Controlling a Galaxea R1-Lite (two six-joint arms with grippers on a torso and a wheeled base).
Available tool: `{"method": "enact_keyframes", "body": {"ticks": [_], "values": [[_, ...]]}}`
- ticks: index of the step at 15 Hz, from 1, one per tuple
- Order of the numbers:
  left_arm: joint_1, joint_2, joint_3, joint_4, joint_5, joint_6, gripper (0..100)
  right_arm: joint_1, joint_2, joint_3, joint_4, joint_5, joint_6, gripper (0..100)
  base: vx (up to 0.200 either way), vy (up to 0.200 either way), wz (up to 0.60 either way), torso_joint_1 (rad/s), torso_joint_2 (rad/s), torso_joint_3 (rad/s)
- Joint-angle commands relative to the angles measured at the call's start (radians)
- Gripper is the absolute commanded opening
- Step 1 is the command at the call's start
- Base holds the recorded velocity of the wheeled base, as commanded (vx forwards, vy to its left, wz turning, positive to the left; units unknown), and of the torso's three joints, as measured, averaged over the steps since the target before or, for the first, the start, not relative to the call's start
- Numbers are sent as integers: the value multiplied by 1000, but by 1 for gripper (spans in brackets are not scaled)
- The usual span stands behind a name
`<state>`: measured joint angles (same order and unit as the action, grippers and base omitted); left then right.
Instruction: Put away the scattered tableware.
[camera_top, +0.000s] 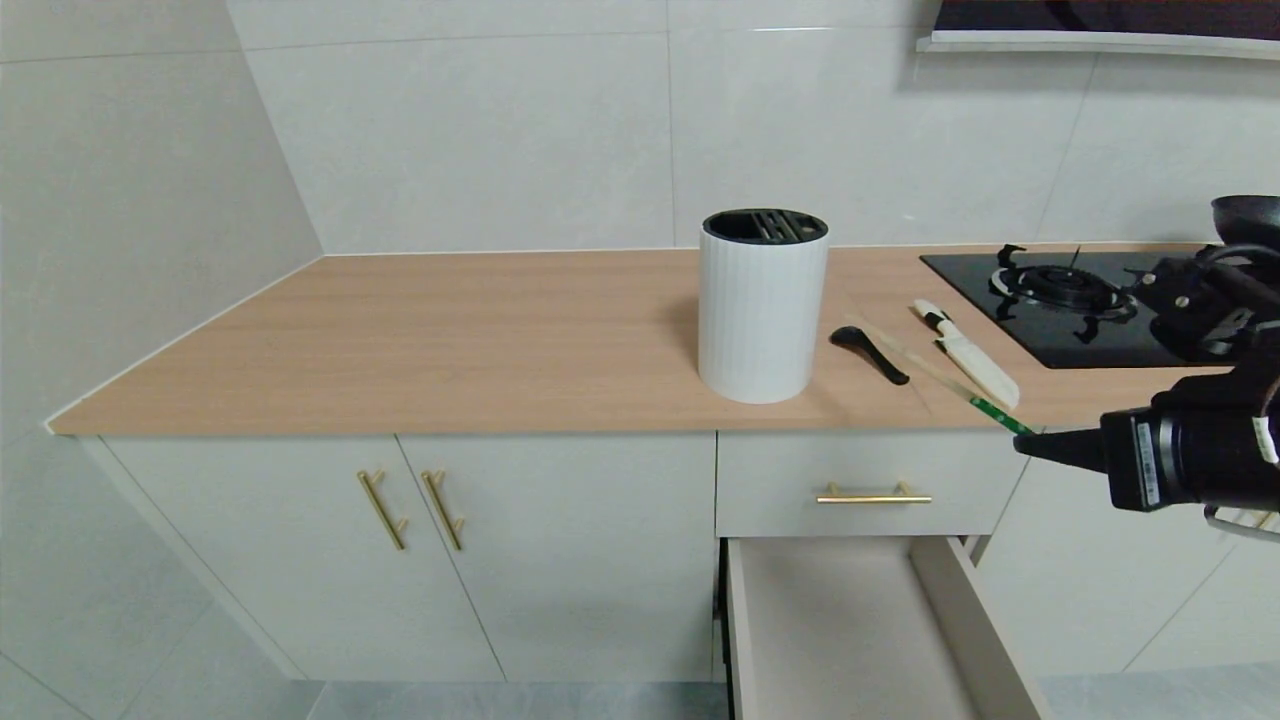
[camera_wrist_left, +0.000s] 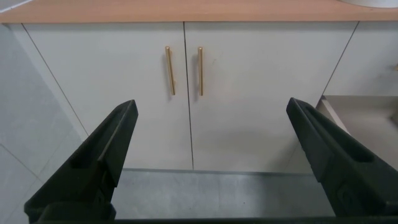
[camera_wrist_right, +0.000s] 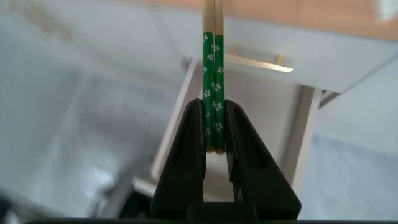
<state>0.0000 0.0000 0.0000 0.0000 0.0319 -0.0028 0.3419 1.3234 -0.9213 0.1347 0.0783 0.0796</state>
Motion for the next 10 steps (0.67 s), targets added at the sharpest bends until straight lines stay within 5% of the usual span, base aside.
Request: {"method": "enact_keyframes", "body": {"ticks": [1, 10], "values": [[0, 0, 0, 0, 0, 0, 100, 12, -15, 52, -3, 6, -46, 0, 0, 0, 0, 0, 0, 0], [0, 0, 0, 0, 0, 0, 100, 104, 48, 114, -6, 3, -66, 0, 0, 0, 0, 0, 0, 0]]}}
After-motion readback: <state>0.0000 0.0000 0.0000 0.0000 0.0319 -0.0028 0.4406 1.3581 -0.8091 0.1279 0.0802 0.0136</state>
